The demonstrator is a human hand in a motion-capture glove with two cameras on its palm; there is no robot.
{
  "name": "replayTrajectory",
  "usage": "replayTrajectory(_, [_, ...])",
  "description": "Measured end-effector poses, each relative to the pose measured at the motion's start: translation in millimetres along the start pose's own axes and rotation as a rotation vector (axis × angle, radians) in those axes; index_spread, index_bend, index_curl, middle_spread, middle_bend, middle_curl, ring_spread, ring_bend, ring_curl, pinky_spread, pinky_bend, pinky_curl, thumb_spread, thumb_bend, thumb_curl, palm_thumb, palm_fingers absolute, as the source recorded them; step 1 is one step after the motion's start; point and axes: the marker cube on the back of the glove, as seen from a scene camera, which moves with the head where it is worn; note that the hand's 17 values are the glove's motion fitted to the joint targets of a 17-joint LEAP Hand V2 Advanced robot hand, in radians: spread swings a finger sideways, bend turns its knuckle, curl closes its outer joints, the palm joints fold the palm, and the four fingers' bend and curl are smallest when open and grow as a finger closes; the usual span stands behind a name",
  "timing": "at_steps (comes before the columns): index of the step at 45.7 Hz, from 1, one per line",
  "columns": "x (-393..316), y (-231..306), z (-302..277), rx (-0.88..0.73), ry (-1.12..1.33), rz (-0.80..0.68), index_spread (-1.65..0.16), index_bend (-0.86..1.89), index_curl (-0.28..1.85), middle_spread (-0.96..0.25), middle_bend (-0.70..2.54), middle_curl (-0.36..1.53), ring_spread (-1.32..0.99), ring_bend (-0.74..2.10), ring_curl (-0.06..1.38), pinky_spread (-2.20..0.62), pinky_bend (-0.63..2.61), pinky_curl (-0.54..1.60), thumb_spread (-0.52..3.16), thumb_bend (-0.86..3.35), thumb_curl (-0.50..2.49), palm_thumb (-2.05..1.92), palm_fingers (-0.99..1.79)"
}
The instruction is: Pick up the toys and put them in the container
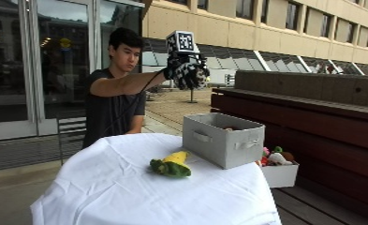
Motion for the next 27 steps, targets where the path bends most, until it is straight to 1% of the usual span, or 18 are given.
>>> replayTrajectory(1, [-12, 1, 4, 0.025, -0.002, -0.052, -0.4, 0.1, -0.01, -0.41, 0.63, 0.57, -0.39, 1.24, 0.42, -0.44, 1.03, 0.36, 0.88, 0.08, 0.69, 0.62, 0.93])
replayTrajectory(3, [-37, 4, 11, 0.04, -0.003, -0.101, -0.4, 0.1, -0.01, -0.41, 0.63, 0.57, -0.39, 1.24, 0.42, -0.44, 1.03, 0.36, 0.88, 0.07, 0.7, 0.63, 0.93])
replayTrajectory(11, [-108, 26, 34, 0.012, -0.008, -0.174, -0.4, 0.1, -0.01, -0.43, 0.61, 0.59, -0.39, 1.24, 0.42, -0.43, 1.02, 0.36, 0.91, 0.06, 0.72, 0.63, 0.94])
replayTrajectory(15, [-125, 26, 55, -0.034, -0.006, -0.189, -0.41, 0.1, -0.01, -0.43, 0.6, 0.59, -0.39, 1.23, 0.42, -0.43, 1.02, 0.36, 0.92, 0.04, 0.72, 0.63, 0.94])
replayTrajectory(18, [-130, 24, 71, -0.116, -0.02, -0.209, -0.4, 0.07, -0.02, -0.42, 0.58, 0.6, -0.38, 1.24, 0.42, -0.43, 1.03, 0.36, 0.95, 0.0, 0.72, 0.57, 0.92])
replayTrajectory(19, [-132, 27, 74, -0.15, -0.034, -0.218, -0.4, 0.01, -0.03, -0.39, 0.57, 0.59, -0.37, 1.24, 0.42, -0.42, 1.05, 0.37, 1.04, -0.09, 0.64, 0.42, 0.87])
replayTrajectory(20, [-134, 30, 76, -0.182, -0.051, -0.226, -0.39, 0.0, -0.03, -0.38, 0.56, 0.59, -0.37, 1.25, 0.42, -0.42, 1.06, 0.37, 1.06, -0.08, 0.62, 0.39, 0.83])
replayTrajectory(21, [-135, 32, 78, -0.204, -0.067, -0.232, -0.38, -0.06, -0.04, -0.33, 0.46, 0.56, -0.34, 1.24, 0.42, -0.39, 1.13, 0.4, 1.03, -0.19, 0.57, 0.19, 0.62])
replayTrajectory(22, [-135, 33, 78, -0.214, -0.077, -0.238, -0.38, -0.05, -0.03, -0.31, 0.46, 0.58, -0.33, 1.26, 0.43, -0.38, 1.16, 0.42, 1.04, -0.16, 0.55, 0.15, 0.6])
replayTrajectory(25, [-130, 31, 77, -0.192, -0.065, -0.255, -0.37, -0.04, -0.02, -0.22, 0.34, 0.55, -0.27, 1.21, 0.43, -0.34, 1.31, 0.46, 0.98, -0.18, 0.49, -0.07, 0.3])
replayTrajectory(27, [-124, 30, 73, -0.166, -0.042, -0.268, -0.35, -0.01, -0.02, -0.17, 0.33, 0.54, -0.24, 1.21, 0.42, -0.31, 1.37, 0.46, 0.96, -0.15, 0.46, -0.11, 0.25])
